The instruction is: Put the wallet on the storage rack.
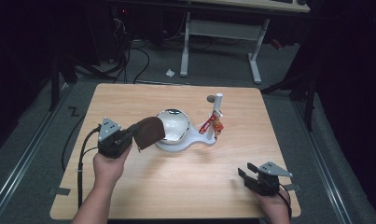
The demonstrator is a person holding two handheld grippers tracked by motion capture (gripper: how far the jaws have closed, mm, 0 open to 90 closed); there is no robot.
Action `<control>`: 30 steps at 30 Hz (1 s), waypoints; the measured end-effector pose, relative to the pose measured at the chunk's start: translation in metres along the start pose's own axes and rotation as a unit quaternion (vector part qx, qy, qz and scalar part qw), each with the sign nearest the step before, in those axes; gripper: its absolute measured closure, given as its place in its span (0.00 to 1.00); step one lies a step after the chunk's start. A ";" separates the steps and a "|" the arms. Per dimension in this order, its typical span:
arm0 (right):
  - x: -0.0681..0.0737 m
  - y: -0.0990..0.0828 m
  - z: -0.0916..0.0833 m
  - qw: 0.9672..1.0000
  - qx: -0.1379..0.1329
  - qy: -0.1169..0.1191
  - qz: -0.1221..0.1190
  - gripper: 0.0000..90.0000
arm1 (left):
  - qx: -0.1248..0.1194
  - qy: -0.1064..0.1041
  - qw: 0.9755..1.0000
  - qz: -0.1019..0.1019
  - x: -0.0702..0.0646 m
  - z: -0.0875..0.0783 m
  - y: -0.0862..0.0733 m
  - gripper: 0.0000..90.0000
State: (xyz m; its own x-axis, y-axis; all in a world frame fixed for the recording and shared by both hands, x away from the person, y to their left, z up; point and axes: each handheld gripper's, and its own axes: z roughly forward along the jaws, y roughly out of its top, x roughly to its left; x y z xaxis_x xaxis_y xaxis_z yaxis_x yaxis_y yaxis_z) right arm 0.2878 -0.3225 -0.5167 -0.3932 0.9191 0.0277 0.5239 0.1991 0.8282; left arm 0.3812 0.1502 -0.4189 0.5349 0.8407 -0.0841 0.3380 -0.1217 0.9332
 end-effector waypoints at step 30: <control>-0.006 -0.001 -0.002 1.000 -0.006 0.004 0.015 0.57 | 0.060 0.017 0.997 0.043 -0.007 0.045 0.022 0.97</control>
State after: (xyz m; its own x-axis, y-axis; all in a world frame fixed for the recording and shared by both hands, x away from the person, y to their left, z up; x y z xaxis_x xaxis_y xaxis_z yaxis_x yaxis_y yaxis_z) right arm 0.2882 -0.3292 -0.5171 -0.3830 0.9220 0.0570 0.5267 0.1673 0.8334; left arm 0.4197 0.1184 -0.4135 0.5398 0.8417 0.0084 0.3831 -0.2545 0.8879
